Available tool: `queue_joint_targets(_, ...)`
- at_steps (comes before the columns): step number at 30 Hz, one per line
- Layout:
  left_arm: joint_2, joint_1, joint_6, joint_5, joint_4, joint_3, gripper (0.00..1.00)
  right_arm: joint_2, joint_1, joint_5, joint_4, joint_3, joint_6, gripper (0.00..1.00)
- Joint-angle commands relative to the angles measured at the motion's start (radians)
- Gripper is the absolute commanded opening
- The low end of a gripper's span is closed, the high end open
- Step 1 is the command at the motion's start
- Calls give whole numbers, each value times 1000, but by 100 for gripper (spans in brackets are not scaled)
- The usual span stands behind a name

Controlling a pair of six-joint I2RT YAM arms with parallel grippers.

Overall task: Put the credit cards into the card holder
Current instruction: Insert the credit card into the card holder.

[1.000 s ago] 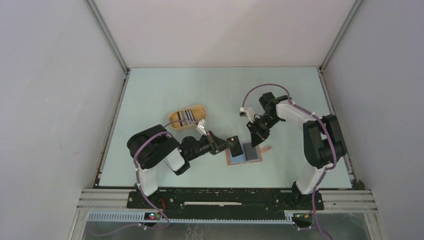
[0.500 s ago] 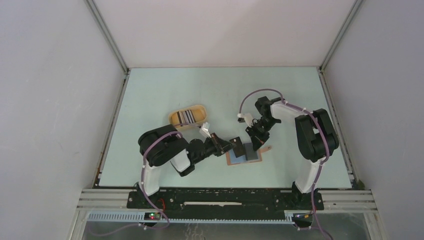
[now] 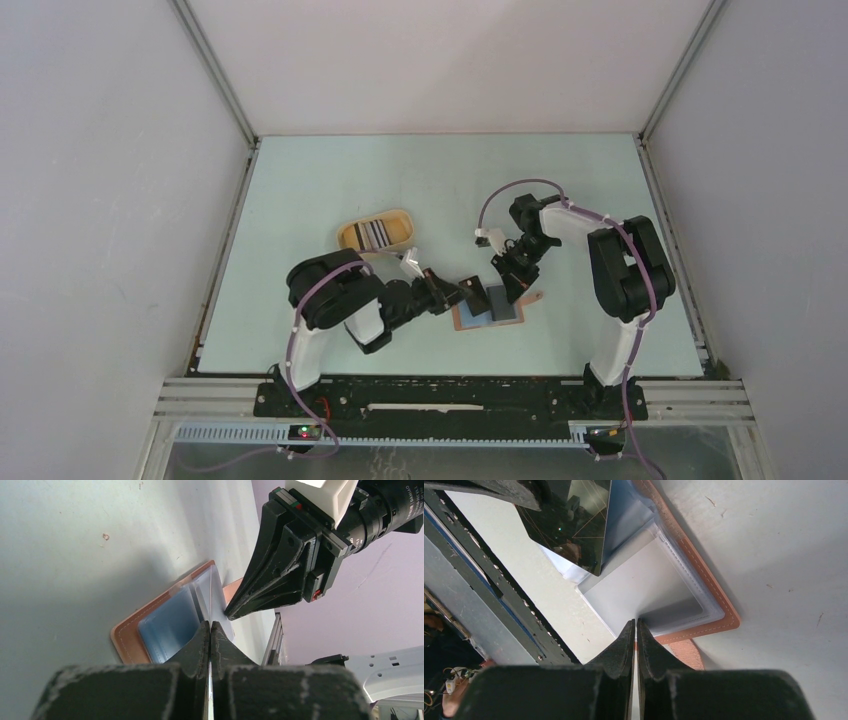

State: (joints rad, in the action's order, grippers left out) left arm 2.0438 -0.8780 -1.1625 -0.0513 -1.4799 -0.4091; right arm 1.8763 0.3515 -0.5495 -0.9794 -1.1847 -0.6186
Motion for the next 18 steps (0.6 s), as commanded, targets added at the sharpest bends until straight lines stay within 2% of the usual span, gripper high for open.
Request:
queue_joint_targets(1, 13, -14, -3, 28, -34, -30, 0, 10, 8, 18, -7, -29, 8, 10)
queue_joint_targets(18, 41, -46, -99, 29, -33, -11, 0, 14, 10, 23, -8, -30, 10, 10)
